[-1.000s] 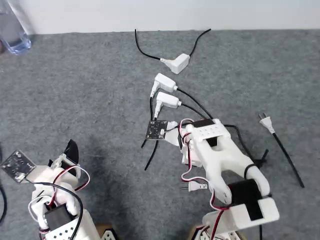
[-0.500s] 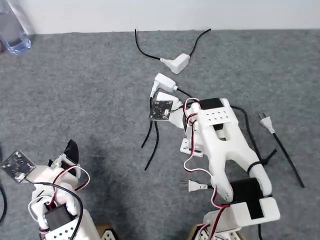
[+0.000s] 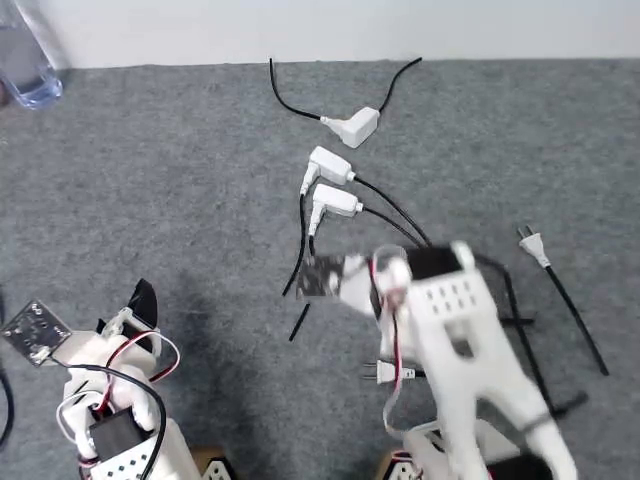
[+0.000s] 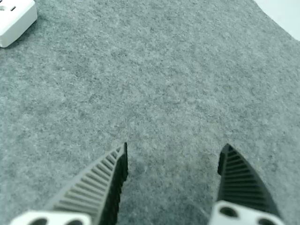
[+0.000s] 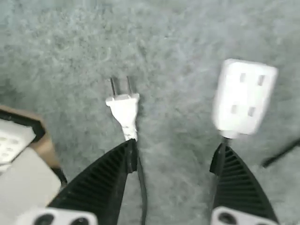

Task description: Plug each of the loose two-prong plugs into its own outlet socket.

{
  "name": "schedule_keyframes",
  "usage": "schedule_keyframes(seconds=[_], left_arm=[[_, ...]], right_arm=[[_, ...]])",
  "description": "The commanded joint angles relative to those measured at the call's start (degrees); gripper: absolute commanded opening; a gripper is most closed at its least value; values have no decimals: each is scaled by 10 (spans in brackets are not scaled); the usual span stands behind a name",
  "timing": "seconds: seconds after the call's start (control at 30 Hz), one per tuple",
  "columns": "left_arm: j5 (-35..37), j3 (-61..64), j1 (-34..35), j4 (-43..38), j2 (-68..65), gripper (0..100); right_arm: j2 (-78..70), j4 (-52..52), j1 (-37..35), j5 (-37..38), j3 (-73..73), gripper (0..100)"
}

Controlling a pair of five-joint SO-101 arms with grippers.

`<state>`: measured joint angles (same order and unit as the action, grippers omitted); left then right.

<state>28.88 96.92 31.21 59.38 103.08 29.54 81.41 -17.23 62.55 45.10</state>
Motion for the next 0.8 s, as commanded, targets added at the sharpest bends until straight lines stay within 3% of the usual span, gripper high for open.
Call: schedule_keyframes(seconds=[0.0, 0.23, 0.5, 0.67, 0.77], left_arm=[[-5, -4, -4, 4, 2, 297], [-5, -4, -4, 4, 2, 297], [-5, -4, -4, 4, 2, 297], [-5, -4, -4, 4, 2, 297], [-5, -4, -3, 4, 2, 297]], right_arm=[[124, -69, -9, 25, 135, 258], [260, -96, -9, 113, 268, 258], [265, -110, -11, 115, 288, 258], [265, -123, -68, 105, 302, 258], [265, -141, -93, 62, 308, 258]])
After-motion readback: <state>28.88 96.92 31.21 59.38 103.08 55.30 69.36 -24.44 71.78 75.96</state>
